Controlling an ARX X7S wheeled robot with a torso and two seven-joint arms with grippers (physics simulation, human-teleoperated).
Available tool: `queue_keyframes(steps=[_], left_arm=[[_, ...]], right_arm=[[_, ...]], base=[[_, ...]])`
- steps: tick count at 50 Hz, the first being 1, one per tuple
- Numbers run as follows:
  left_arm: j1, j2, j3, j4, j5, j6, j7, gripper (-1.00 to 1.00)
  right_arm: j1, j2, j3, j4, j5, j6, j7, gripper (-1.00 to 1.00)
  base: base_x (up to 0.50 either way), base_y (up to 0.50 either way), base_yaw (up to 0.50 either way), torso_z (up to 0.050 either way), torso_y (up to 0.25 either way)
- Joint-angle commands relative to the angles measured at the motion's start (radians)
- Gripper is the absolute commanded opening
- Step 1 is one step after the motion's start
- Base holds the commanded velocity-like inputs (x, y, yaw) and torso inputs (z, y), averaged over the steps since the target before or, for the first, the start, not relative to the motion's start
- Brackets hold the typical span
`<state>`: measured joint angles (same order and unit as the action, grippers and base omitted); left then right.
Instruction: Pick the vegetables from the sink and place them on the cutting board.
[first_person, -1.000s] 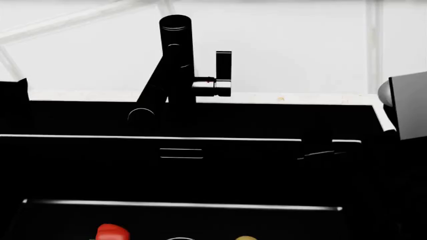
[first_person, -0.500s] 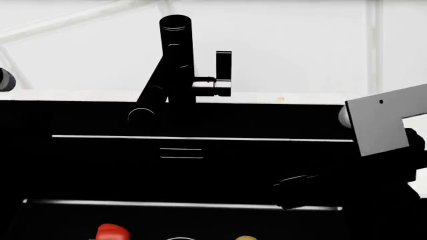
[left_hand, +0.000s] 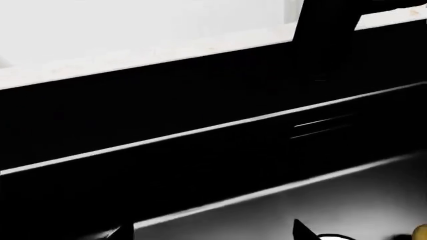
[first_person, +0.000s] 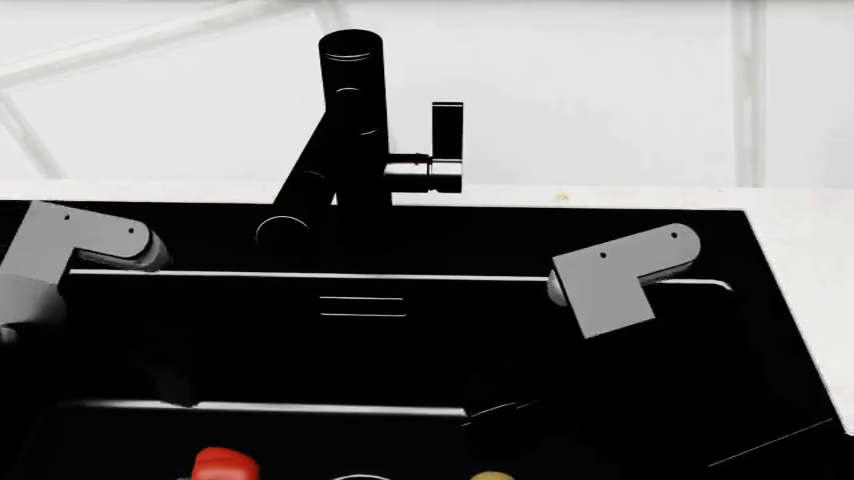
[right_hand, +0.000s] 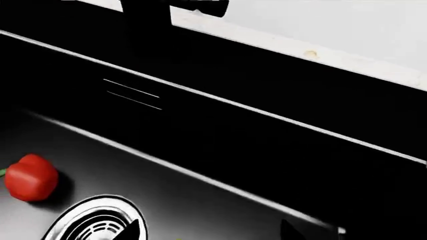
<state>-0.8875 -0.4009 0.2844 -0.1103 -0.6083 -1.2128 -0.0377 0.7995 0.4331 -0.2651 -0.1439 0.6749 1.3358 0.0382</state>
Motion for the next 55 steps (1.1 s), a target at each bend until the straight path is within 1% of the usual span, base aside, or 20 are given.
queue_keyframes(steps=[1,3,8,12,14,17,25,28,29,32,37,43,47,50,55], left_arm=[[-0.026,0.058,0.092,-0.191,0.044,0.067,0.05,1.0],[-0.027,0.069,0.107,-0.232,0.054,0.084,0.059,1.0],[-0.013,0.081,0.126,-0.262,0.062,0.1,0.067,1.0],[0.003,0.068,0.136,-0.272,0.057,0.102,0.089,1.0],[0.001,0.078,0.15,-0.302,0.069,0.116,0.093,1.0],[0.012,0.06,0.167,-0.284,0.072,0.11,0.102,1.0],[0.022,0.076,0.198,-0.369,0.098,0.163,0.121,1.0],[0.018,0.088,0.211,-0.411,0.11,0.189,0.13,1.0],[0.008,0.111,0.241,-0.518,0.141,0.251,0.158,1.0],[-0.001,0.124,0.249,-0.553,0.149,0.268,0.164,1.0],[0.0,0.123,0.256,-0.569,0.154,0.277,0.171,1.0],[-0.015,0.145,0.268,-0.636,0.167,0.317,0.184,1.0],[-0.026,0.174,0.293,-0.698,0.183,0.359,0.217,1.0],[-0.048,0.216,0.314,-0.785,0.2,0.409,0.243,1.0],[-0.06,0.251,0.319,-0.878,0.208,0.465,0.264,1.0]], right_arm=[[0.01,-0.044,-0.117,0.22,-0.075,-0.129,-0.066,1.0],[0.006,-0.054,-0.136,0.256,-0.086,-0.154,-0.079,1.0],[-0.003,-0.068,-0.161,0.31,-0.103,-0.193,-0.095,1.0],[-0.018,-0.071,-0.167,0.333,-0.108,-0.211,-0.099,1.0],[-0.025,-0.071,-0.167,0.334,-0.106,-0.212,-0.099,1.0],[-0.032,-0.071,-0.17,0.34,-0.107,-0.217,-0.101,1.0],[-0.045,-0.088,-0.19,0.419,-0.125,-0.268,-0.12,1.0],[-0.038,-0.099,-0.198,0.463,-0.135,-0.293,-0.131,1.0],[-0.012,-0.149,-0.24,0.613,-0.161,-0.36,-0.192,1.0],[0.0,-0.161,-0.252,0.657,-0.169,-0.381,-0.21,1.0],[0.002,-0.167,-0.258,0.69,-0.174,-0.402,-0.221,1.0],[0.004,-0.162,-0.252,0.671,-0.167,-0.39,-0.214,1.0],[0.003,-0.157,-0.248,0.65,-0.162,-0.378,-0.205,1.0],[-0.003,-0.149,-0.244,0.626,-0.156,-0.366,-0.199,1.0],[-0.01,-0.143,-0.236,0.615,-0.149,-0.367,-0.197,1.0]], base=[[0.0,0.0,0.0,0.0,0.0],[0.0,0.0,0.0,0.0,0.0],[0.0,0.0,0.0,0.0,0.002],[0.0,0.0,0.0,0.0,0.0],[0.0,0.0,0.0,0.0,0.0],[0.0,0.0,0.0,0.0,0.003],[0.0,0.0,0.0,0.0,0.0],[0.0,0.0,0.0,0.0,0.0],[0.0,0.0,0.0,0.0,0.01],[0.0,0.0,0.0,0.0,0.0],[0.0,0.0,0.0,0.0,0.0],[0.0,0.0,0.0,0.0,0.002],[0.0,0.0,0.0,0.0,0.0],[0.0,0.0,0.0,0.0,0.0],[0.0,0.0,0.0,0.0,0.002]])
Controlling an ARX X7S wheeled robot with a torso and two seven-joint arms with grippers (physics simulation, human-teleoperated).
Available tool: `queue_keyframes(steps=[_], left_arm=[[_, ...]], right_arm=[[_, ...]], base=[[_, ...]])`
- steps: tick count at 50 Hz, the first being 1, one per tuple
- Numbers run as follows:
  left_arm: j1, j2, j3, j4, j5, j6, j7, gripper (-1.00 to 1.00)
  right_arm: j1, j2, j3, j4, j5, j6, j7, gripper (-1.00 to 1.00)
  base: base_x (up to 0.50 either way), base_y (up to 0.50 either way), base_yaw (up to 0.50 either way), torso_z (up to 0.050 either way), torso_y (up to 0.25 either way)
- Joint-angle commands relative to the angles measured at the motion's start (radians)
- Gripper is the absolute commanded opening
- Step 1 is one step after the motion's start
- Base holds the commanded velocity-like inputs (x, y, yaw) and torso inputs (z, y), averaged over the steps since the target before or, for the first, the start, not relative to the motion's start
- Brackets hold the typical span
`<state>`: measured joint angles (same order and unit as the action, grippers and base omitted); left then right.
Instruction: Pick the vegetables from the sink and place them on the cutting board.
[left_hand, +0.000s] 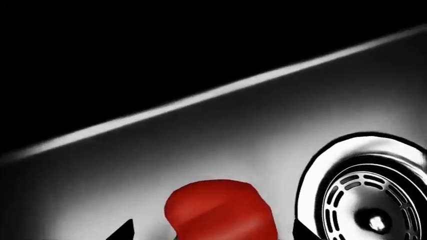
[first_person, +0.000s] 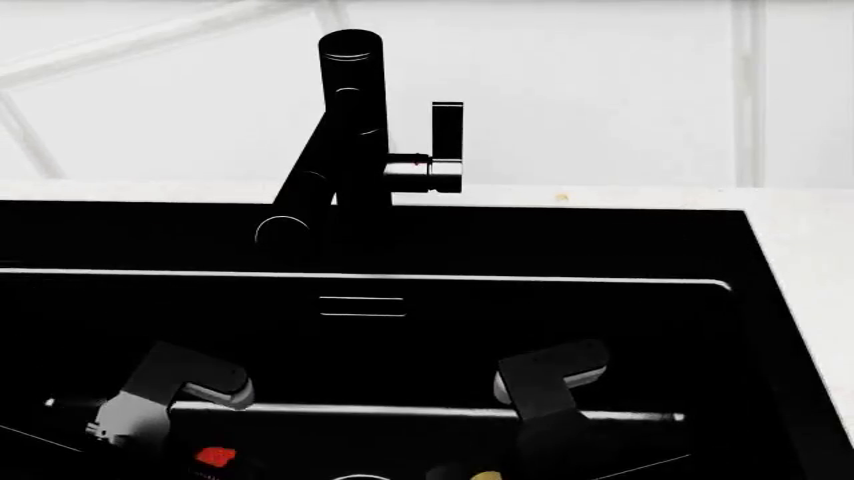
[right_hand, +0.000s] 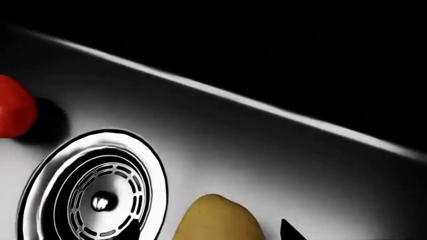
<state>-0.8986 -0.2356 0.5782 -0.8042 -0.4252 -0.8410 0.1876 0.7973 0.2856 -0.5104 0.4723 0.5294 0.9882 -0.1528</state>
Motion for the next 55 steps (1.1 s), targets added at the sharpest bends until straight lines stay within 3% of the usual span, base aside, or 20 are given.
queue_keyframes(steps=[1,6,20,21,31,36,40,55], left_arm=[[-0.057,0.099,0.028,-0.227,0.031,0.118,0.046,1.0],[-0.137,0.162,0.029,-0.499,0.058,0.266,0.095,1.0],[-0.102,0.185,-0.162,-0.504,0.234,0.226,0.098,1.0],[-0.104,0.185,-0.172,-0.504,0.246,0.226,0.096,-1.0],[-0.153,0.18,-0.228,-0.499,0.294,0.258,0.084,-1.0],[-0.017,0.083,-0.26,0.087,0.254,-0.076,0.027,-1.0],[0.027,0.038,-0.277,0.358,0.227,-0.241,0.012,-1.0],[0.024,-0.059,-0.383,0.801,0.143,-0.55,0.002,-1.0]], right_arm=[[-0.011,0.004,0.014,0.002,-0.001,-0.025,-0.006,1.0],[-0.018,0.014,0.019,-0.02,0.007,-0.01,0.001,1.0],[-0.023,0.02,0.021,-0.055,0.019,0.007,0.011,1.0],[-0.024,0.019,0.021,-0.049,0.018,0.001,0.009,1.0],[-0.028,0.022,0.026,-0.051,0.024,0.0,0.012,1.0],[-0.033,0.024,0.028,-0.055,0.027,0.001,0.015,1.0],[-0.038,0.025,0.029,-0.056,0.028,-0.003,0.015,1.0],[-0.039,0.024,0.028,-0.047,0.036,-0.005,0.01,1.0]], base=[[0.0,0.0,0.0,0.0,0.0],[0.0,0.0,0.0,0.0,0.0],[0.0,0.0,0.0,0.0,0.001],[0.0,0.0,0.0,0.0,0.0],[0.0,0.0,0.0,0.0,0.001],[0.0,0.0,0.0,0.0,0.0],[0.0,0.0,0.0,0.0,0.003],[0.0,0.0,0.0,0.0,0.001]])
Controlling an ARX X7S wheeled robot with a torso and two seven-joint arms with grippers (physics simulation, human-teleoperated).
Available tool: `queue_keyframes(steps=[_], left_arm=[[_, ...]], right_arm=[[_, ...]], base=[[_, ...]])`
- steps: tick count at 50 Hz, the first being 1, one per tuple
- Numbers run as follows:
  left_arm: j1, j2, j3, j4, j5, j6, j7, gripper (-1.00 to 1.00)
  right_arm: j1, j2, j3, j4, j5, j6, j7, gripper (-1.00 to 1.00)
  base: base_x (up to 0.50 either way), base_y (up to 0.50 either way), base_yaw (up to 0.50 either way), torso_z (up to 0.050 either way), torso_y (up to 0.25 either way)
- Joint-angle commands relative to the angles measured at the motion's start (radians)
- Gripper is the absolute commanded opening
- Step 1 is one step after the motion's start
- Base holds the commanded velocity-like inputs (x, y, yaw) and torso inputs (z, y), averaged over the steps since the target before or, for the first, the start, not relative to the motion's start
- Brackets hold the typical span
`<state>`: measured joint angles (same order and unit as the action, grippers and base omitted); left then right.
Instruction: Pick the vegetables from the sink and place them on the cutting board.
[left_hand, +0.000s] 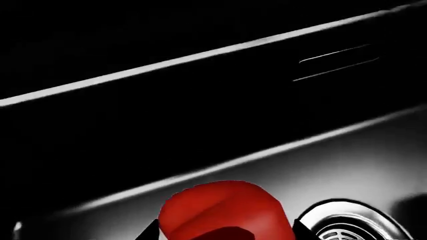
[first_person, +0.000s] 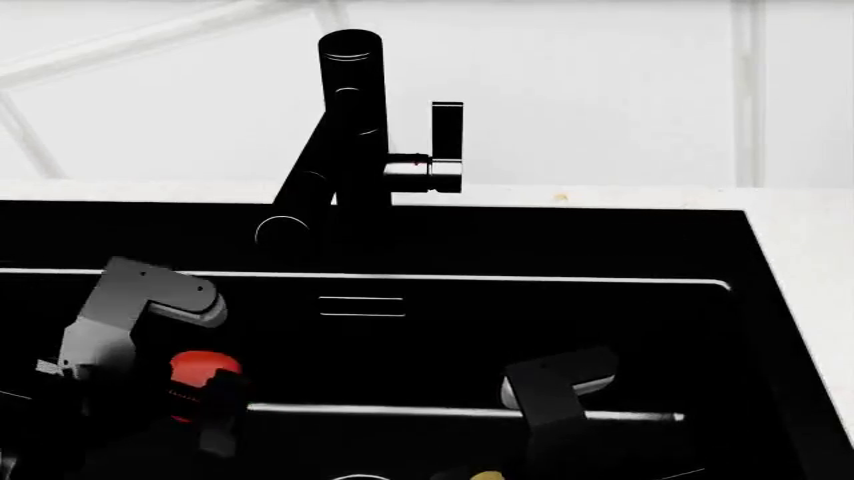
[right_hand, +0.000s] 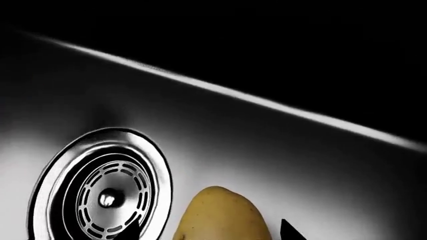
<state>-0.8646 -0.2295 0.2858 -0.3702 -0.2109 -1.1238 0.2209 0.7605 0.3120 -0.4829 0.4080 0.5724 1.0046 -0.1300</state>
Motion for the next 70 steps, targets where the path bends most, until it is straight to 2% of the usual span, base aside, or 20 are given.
queue_keyframes(steps=[1,9,13,17,30,34,35,43,44,54,60,64,70], left_arm=[[-0.012,-0.073,-0.103,0.397,-0.076,-0.291,-0.034,-1.0],[-0.047,-0.113,-0.168,0.59,-0.139,-0.445,-0.051,-1.0],[-0.068,-0.159,-0.187,0.602,-0.389,-0.445,-0.243,-1.0],[-0.062,-0.194,-0.197,0.611,-0.492,-0.442,-0.308,-1.0],[-0.08,-0.229,-0.217,0.603,-0.617,-0.434,-0.396,-1.0],[-0.084,-0.219,-0.2,0.58,-0.614,-0.406,-0.41,-1.0],[-0.086,-0.222,-0.2,0.579,-0.616,-0.405,-0.411,-1.0],[-0.076,-0.223,-0.209,0.567,-0.627,-0.385,-0.427,-1.0],[-0.074,-0.228,-0.203,0.563,-0.624,-0.375,-0.423,-1.0],[-0.078,-0.234,-0.212,0.531,-0.619,-0.329,-0.428,-1.0],[-0.067,-0.226,-0.242,0.534,-0.632,-0.317,-0.441,-1.0],[-0.067,-0.229,-0.216,0.538,-0.638,-0.329,-0.439,-1.0],[-0.062,-0.247,-0.225,0.567,-0.656,-0.336,-0.441,-1.0]], right_arm=[[0.005,-0.01,-0.008,0.048,-0.016,-0.035,-0.021,1.0],[0.038,-0.039,-0.043,0.155,-0.046,-0.07,-0.05,1.0],[0.056,-0.064,-0.065,0.256,-0.066,-0.107,-0.08,1.0],[0.081,-0.093,-0.086,0.371,-0.092,-0.158,-0.104,1.0],[0.086,-0.128,-0.112,0.52,-0.117,-0.219,-0.139,1.0],[0.08,-0.119,-0.108,0.48,-0.114,-0.213,-0.125,1.0],[0.074,-0.112,-0.106,0.456,-0.114,-0.213,-0.112,-1.0],[0.043,-0.037,-0.059,0.169,-0.06,-0.088,-0.034,-1.0],[0.04,-0.011,-0.052,0.073,-0.047,-0.045,-0.012,-1.0],[0.042,0.054,0.044,-0.214,0.05,0.115,0.07,-1.0],[0.056,0.09,0.122,-0.448,0.109,0.201,0.151,-1.0],[0.067,0.101,0.208,-0.579,0.178,0.288,0.207,-1.0],[0.059,0.11,0.323,-0.666,0.236,0.288,0.231,-1.0]], base=[[0.0,0.0,0.0,0.0,0.0],[0.0,0.0,0.0,0.0,0.001],[0.0,0.0,0.0,0.0,0.0],[0.0,0.0,0.0,0.0,0.003],[0.0,0.0,0.0,0.0,0.001],[0.0,0.0,0.0,0.0,0.0],[0.0,0.0,0.0,0.0,0.0],[0.0,0.0,0.0,0.0,0.001],[0.0,0.0,0.0,0.0,0.0],[0.0,0.0,0.0,0.0,0.001],[0.0,0.0,0.0,0.0,0.002],[0.0,0.0,0.0,0.0,0.003],[0.0,0.0,0.0,0.0,0.0]])
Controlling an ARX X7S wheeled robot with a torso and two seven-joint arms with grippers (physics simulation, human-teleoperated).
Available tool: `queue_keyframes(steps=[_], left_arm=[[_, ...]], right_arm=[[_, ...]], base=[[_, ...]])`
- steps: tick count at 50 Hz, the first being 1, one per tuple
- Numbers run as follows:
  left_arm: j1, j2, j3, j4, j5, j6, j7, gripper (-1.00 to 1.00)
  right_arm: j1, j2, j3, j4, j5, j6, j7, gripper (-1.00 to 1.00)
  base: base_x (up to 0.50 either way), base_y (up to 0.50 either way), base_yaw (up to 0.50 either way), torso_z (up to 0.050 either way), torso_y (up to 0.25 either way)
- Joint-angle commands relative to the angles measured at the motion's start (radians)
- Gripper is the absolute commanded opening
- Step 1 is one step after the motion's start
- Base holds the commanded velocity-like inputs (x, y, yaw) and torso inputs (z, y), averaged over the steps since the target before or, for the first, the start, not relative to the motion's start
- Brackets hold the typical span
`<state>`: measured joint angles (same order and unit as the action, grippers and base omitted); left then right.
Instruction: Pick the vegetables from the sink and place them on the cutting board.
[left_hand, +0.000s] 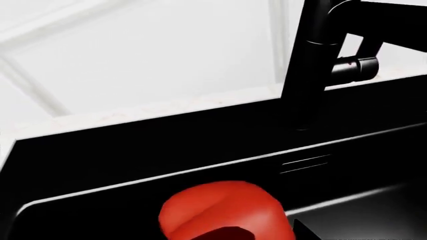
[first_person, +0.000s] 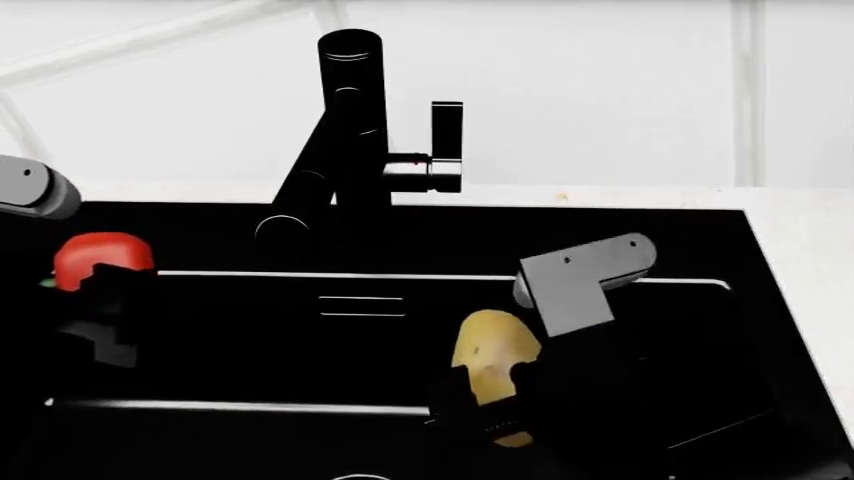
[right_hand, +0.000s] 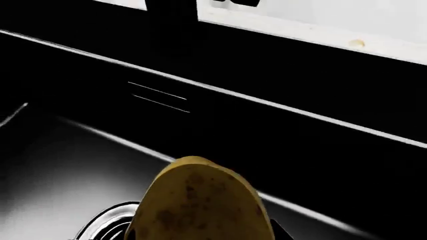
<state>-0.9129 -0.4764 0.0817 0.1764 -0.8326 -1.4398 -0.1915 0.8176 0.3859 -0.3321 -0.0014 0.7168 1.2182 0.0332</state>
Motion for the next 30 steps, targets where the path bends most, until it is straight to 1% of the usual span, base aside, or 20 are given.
queue_keyframes(steps=[1,5,8,10,12,14,20,22,25,30], left_arm=[[-0.013,0.001,-0.02,0.022,-0.035,-0.018,-0.03,-1.0],[-0.02,0.005,-0.026,0.026,-0.042,-0.023,-0.041,-1.0],[-0.02,0.002,-0.03,0.036,-0.052,-0.033,-0.048,-1.0],[-0.016,-0.015,-0.037,0.045,-0.064,-0.041,-0.043,-1.0],[-0.014,0.0,-0.028,0.042,-0.059,-0.031,-0.053,-1.0],[-0.017,-0.004,-0.027,0.039,-0.063,-0.032,-0.052,-1.0],[-0.014,0.001,-0.014,0.033,-0.062,-0.02,-0.058,-1.0],[-0.006,-0.017,-0.028,0.045,-0.077,-0.03,-0.054,-1.0],[-0.002,-0.02,-0.029,0.042,-0.079,-0.024,-0.055,-1.0],[-0.001,-0.004,-0.01,0.029,-0.069,-0.007,-0.066,-1.0]], right_arm=[[0.008,0.039,0.173,-0.269,0.092,0.092,0.084,-1.0],[0.01,0.045,0.208,-0.321,0.113,0.113,0.112,-1.0],[0.003,0.056,0.208,-0.352,0.125,0.13,0.119,-1.0],[0.005,0.056,0.206,-0.349,0.125,0.138,0.127,-1.0],[0.006,0.046,0.223,-0.341,0.138,0.156,0.137,-1.0],[0.004,0.038,0.238,-0.333,0.146,0.164,0.147,-1.0],[-0.001,0.038,0.249,-0.34,0.16,0.184,0.166,-1.0],[-0.002,0.038,0.252,-0.341,0.163,0.186,0.169,-1.0],[-0.007,0.04,0.253,-0.343,0.167,0.185,0.173,-1.0],[-0.011,0.043,0.255,-0.347,0.171,0.185,0.181,-1.0]], base=[[0.0,0.0,0.0,0.0,0.0],[0.0,0.0,0.0,0.0,0.003],[0.0,0.0,0.0,0.0,0.0],[0.0,0.0,0.0,0.0,0.0],[0.0,0.0,0.0,0.0,0.0],[-0.07,0.0,0.0,0.0,0.0],[-0.49,0.0,0.0,0.0,0.002],[-0.5,0.0,0.0,0.0,0.0],[-0.5,0.0,0.0,0.0,0.0],[-0.5,0.0,0.0,0.0,0.0]])
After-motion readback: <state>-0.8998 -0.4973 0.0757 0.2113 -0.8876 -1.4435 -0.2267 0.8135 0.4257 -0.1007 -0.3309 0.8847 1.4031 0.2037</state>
